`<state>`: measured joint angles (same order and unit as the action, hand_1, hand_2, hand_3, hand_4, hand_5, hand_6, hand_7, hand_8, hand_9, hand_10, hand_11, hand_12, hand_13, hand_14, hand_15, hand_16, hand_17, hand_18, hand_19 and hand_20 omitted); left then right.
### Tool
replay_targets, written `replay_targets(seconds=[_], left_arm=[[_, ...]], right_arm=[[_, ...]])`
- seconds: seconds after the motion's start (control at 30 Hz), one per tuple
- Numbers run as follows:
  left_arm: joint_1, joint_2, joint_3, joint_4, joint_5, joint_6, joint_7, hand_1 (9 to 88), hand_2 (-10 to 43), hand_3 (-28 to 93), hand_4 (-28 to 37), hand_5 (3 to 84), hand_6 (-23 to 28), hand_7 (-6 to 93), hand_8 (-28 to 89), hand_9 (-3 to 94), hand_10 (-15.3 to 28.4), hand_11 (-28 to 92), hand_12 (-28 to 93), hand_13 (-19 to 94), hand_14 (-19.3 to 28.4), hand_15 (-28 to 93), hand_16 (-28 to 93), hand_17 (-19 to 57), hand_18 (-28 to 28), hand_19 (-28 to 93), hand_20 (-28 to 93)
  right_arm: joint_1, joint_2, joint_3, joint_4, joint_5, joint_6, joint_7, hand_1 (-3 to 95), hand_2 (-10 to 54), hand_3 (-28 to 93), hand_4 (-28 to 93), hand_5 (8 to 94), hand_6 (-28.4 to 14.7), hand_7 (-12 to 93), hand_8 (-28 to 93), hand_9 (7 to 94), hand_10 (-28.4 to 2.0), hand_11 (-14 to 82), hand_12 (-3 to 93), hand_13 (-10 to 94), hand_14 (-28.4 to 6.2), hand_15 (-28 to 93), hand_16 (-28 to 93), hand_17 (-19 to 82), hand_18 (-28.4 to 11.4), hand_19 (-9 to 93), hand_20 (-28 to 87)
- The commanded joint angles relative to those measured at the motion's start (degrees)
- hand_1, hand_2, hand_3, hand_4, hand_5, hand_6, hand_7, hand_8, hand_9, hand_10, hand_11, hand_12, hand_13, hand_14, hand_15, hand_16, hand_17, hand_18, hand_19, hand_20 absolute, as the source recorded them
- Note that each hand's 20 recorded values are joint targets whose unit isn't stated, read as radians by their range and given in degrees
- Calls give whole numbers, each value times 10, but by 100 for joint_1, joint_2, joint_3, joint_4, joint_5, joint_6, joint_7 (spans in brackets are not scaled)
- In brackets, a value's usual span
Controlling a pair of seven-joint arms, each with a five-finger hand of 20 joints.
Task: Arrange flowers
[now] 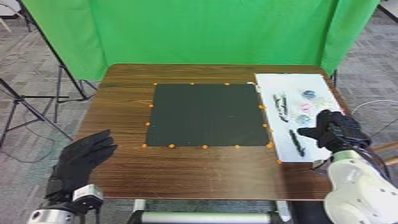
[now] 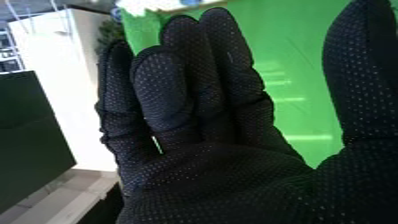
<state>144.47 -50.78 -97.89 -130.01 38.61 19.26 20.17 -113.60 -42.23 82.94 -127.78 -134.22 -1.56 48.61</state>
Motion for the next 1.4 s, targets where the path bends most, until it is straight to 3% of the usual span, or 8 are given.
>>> replay_targets(seconds=[0.03,0.13,0.2,0.4,0.6,0.67,1.0,1.4], left_arm=[[41,-25,-30,-55,56,-103,-103,279,56,787,-167,453,137,171,-96,378,219,344,93,255,284,638,-145,-89,229,614,114],[35,-58,-38,-59,77,-121,-134,279,56,787,-167,453,137,171,-96,379,220,344,93,254,284,638,-146,-89,229,614,114],[-18,-114,-52,-54,129,-165,-231,279,55,787,-167,453,137,171,-96,379,220,343,93,254,284,638,-145,-89,229,614,114],[-21,-163,-87,-60,148,-192,-291,279,55,788,-168,454,137,171,-96,378,220,344,93,254,284,638,-146,-90,229,614,113],[-48,-162,-68,-47,93,-232,-247,279,55,788,-167,453,137,172,-96,378,220,344,93,255,284,639,-146,-90,229,614,113],[-72,-193,-61,-44,145,-242,-296,279,56,787,-168,453,137,172,-96,378,220,345,93,255,284,638,-146,-90,229,614,113],[-21,-204,-82,-57,110,-228,-264,279,55,788,-167,453,137,172,-97,379,219,346,93,255,284,638,-146,-90,230,614,113],[-81,-232,-84,-41,143,-271,-319,279,55,787,-168,453,137,173,-96,378,220,345,92,255,284,638,-146,-90,229,614,113]], right_arm=[[-59,-70,-171,177,-239,-230,228,298,-53,715,-250,527,-110,581,-187,589,-228,539,264,557,-191,802,265,286,-269,835,135],[-55,-131,-201,229,-218,-409,225,298,-53,717,-250,529,-111,579,-186,589,-228,539,265,558,-192,802,265,286,-270,837,131],[-66,-141,-260,266,-259,-393,259,298,-52,716,-250,530,-111,578,-185,590,-230,538,265,558,-192,801,264,286,-270,838,128],[57,-231,-435,416,-220,-493,255,298,-49,716,-249,532,-112,578,-184,590,-231,538,266,560,-192,802,263,287,-272,842,122],[155,-281,-541,543,-241,-594,276,299,-48,719,-248,530,-112,581,-184,590,-230,539,266,561,-192,801,262,285,-271,842,118],[161,-293,-556,563,-249,-612,289,299,-47,721,-247,531,-112,580,-184,591,-230,540,266,561,-192,801,262,285,-272,843,118],[321,-401,-629,678,-290,-836,263,302,-46,727,-248,535,-112,587,-184,593,-230,542,265,564,-192,802,259,285,-273,844,117],[687,-653,-805,914,-425,-1375,97,310,-43,725,-247,547,-107,600,-182,604,-229,546,265,574,-190,803,258,288,-275,850,119]])
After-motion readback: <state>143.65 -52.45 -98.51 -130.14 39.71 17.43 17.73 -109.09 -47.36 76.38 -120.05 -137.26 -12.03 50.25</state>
